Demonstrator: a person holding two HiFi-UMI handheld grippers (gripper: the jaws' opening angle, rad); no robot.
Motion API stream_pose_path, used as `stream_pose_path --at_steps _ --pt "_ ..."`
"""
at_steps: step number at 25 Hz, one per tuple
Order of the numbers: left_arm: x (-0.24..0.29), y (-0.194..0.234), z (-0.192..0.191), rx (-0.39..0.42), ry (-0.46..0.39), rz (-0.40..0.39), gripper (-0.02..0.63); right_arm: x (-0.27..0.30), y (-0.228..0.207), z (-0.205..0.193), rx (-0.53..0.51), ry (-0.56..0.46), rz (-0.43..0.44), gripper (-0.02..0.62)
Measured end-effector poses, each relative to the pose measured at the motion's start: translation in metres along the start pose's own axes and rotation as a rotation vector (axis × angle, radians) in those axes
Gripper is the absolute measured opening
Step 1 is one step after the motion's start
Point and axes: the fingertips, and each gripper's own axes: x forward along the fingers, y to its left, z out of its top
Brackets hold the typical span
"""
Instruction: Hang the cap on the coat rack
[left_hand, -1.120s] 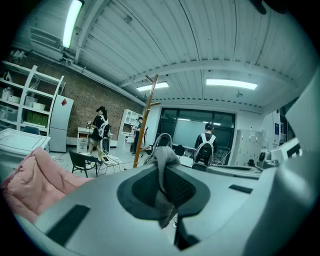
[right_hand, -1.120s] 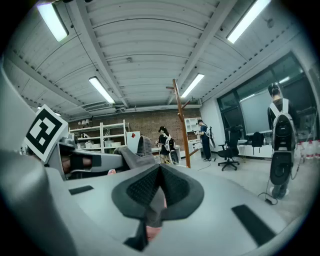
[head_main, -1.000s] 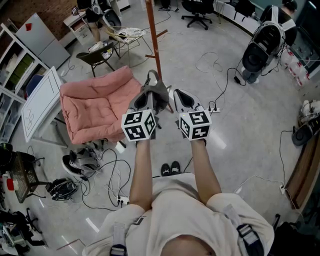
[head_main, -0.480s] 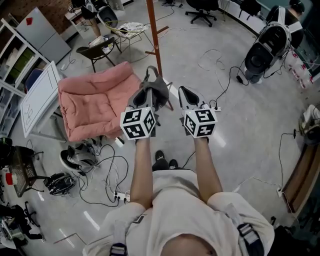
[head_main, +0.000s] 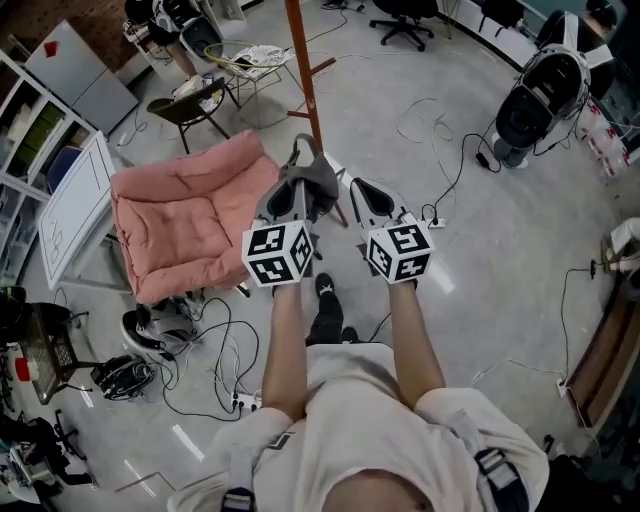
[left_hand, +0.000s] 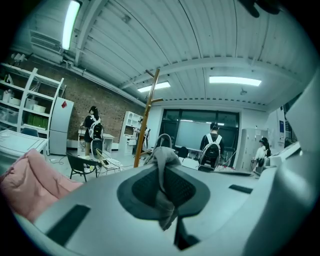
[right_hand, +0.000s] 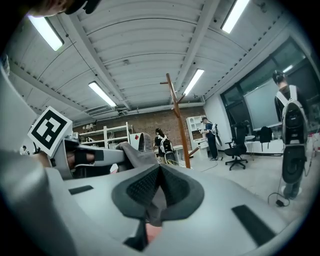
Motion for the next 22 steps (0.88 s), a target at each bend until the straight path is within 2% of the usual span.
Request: stream_pose_path --at_steps 15,22 --pt "0.105 0.020 0.030 0.032 -0.001 -0.068 0.017 0.092 -0.056 0.034 -0.006 -0.040 -0.017 0.005" --pt "0.144 0.026 0.046 0.050 -0.008 -0.093 0.017 0.134 -0.076 0.076 -0.039 -0.115 0.022 0.006"
